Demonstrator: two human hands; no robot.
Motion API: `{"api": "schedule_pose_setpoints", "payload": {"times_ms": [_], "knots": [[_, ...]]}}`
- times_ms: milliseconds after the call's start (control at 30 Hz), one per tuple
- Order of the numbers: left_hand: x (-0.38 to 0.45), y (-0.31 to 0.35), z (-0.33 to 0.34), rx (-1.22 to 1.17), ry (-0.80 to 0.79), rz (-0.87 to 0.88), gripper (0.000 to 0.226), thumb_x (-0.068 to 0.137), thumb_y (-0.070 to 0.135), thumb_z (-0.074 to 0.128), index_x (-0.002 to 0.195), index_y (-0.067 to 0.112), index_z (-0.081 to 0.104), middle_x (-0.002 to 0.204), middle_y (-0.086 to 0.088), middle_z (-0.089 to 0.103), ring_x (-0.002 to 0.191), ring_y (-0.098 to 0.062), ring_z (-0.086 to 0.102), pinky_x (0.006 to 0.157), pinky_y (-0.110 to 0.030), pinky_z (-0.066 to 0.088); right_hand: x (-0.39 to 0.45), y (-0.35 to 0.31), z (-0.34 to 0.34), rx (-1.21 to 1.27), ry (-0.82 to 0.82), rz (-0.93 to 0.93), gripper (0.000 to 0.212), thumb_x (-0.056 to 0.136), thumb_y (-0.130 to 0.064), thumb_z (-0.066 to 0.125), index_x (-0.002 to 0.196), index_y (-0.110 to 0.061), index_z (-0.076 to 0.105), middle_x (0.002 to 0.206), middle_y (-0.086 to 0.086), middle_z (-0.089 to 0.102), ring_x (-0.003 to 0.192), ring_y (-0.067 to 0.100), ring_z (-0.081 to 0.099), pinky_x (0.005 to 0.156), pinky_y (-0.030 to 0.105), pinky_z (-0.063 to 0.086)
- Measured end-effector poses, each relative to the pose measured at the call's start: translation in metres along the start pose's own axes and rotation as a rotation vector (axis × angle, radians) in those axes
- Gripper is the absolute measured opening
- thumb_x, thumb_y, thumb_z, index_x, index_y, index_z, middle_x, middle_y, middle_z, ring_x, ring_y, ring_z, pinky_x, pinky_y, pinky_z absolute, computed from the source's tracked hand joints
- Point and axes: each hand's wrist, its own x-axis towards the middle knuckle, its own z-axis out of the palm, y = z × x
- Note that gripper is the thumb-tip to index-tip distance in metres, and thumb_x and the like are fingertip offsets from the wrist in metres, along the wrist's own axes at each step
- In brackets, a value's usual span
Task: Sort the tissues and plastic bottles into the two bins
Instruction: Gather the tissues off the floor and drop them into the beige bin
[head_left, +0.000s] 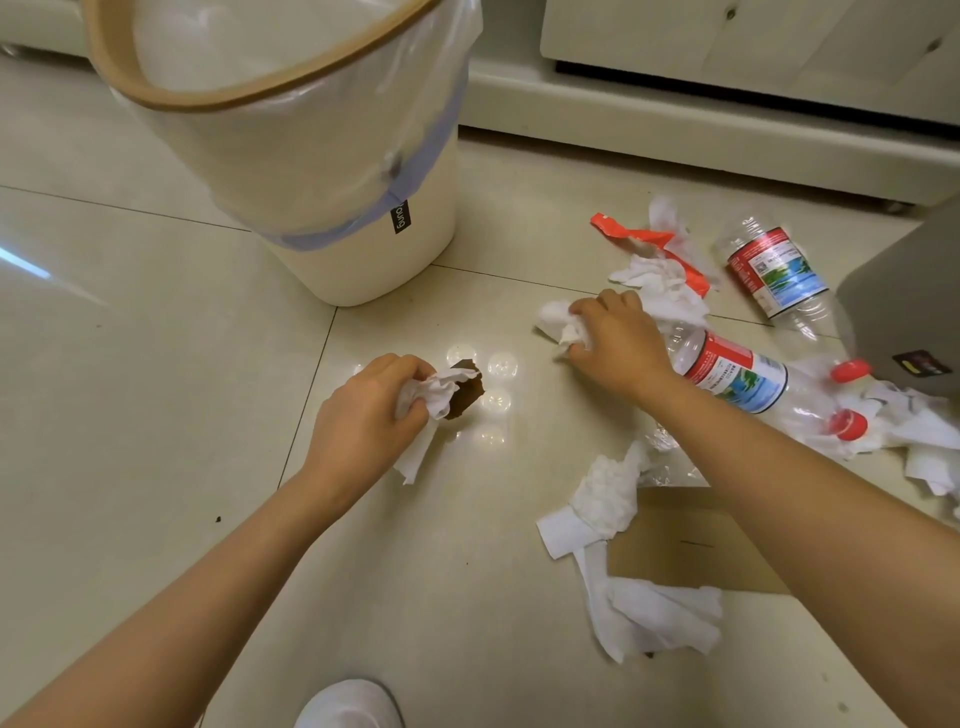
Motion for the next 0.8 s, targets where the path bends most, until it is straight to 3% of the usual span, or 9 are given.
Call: {"api": "schedule_pose_setpoints", "payload": {"times_ms": [67,133,300,533,800], "knots": [[0.0,0.001,0.001,0.002,-0.002,0.006,0.017,0.087,0.022,0.059,0.1,0.032,0.059,0.094,0.016,0.057,0.079,-0.009,0.052,0.059,-0.029,0.043,0.002,0.003,0.005,-0.013,-0.015,0.018,0.047,0.084,-0.034,0.06,0.128,-0.017,0.051,0.144,0.012,0.032,0.133,0.03,0.024,0.104,0.043,0.035],[0.0,0.001,0.002,0.007,-0.007,0.012,0.017,0.086,0.021,0.059,0.1,0.032,0.059,0.094,0.016,0.057,0.078,-0.011,0.053,0.059,-0.03,0.044,0.004,0.002,0.007,0.018,-0.101,0.072,0.048,0.086,-0.039,0.058,0.129,-0.02,0.049,0.15,0.013,0.022,0.137,0.032,0.02,0.103,0.044,0.033],[0.0,-0.001,0.004,0.009,-0.018,0.0,0.016,0.087,0.023,0.06,0.1,0.032,0.059,0.094,0.016,0.057,0.079,-0.011,0.053,0.058,-0.028,0.041,0.002,-0.003,0.006,-0.05,-0.144,0.057,0.047,0.088,-0.04,0.057,0.131,-0.023,0.045,0.127,0.011,0.043,0.113,0.031,0.044,0.076,0.035,0.038],[0.0,0.004,-0.001,-0.016,-0.003,-0.019,0.013,0.087,0.026,0.06,0.097,0.034,0.058,0.093,0.016,0.057,0.08,-0.01,0.052,0.06,-0.029,0.043,-0.012,-0.017,0.003,-0.023,-0.166,-0.059,0.029,0.086,-0.032,0.06,0.114,-0.025,0.056,0.105,0.005,0.051,0.095,0.027,0.054,0.067,0.03,0.034],[0.001,0.011,-0.021,-0.062,0.043,-0.029,0.012,0.087,0.027,0.059,0.095,0.036,0.058,0.093,0.016,0.057,0.08,-0.01,0.052,0.06,-0.028,0.042,-0.023,-0.057,-0.042,0.162,-0.012,-0.164,0.027,0.081,-0.028,0.06,0.108,-0.029,0.06,0.105,-0.003,0.056,0.088,0.02,0.057,0.088,0.039,0.035]]}}
